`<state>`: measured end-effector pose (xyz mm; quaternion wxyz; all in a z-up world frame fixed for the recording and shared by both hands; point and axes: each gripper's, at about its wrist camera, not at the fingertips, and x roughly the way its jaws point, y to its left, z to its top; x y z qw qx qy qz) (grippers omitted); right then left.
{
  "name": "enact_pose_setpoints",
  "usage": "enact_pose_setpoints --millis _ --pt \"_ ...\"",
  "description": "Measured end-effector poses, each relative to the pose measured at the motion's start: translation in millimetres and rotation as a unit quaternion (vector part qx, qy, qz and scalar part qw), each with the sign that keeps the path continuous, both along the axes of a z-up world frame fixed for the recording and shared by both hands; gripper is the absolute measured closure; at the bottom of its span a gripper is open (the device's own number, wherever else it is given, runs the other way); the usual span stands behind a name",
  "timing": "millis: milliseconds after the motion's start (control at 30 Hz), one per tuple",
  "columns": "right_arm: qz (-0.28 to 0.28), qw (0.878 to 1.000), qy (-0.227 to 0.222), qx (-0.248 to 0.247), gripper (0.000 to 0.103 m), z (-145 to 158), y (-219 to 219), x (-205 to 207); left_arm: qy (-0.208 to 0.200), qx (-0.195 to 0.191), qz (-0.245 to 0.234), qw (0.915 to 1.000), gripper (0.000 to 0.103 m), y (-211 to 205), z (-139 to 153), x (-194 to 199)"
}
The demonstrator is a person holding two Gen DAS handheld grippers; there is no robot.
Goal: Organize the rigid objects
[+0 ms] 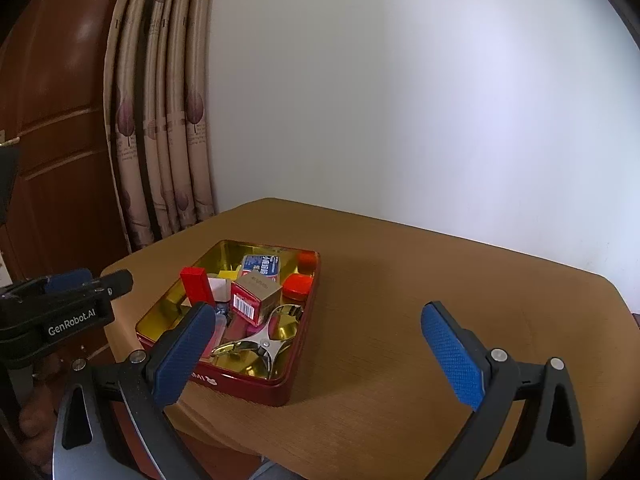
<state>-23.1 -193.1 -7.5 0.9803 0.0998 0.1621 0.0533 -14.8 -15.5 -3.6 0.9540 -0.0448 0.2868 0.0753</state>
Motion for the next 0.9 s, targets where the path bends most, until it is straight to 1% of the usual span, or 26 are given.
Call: enact_pose_setpoints --millis 233,533,900 --pt "-0.003 1.000 -0.005 0.008 0.001 2.1 -2.9 -5.1 0.000 0.024 0.001 0.9997 0.046 -7.4 0.3 -0.5" --pt "0.004 1.000 -0.004 0.013 0.001 1.4 -1.4 -6.3 0.000 0.017 0.004 0.9998 0.046 -6.6 1.2 -1.3" --pt "0.013 1.000 -0.003 0.017 0.001 -0.1 3.8 -7.3 0.004 0.020 0.006 0.9998 0.046 -6.8 -1.0 0.7"
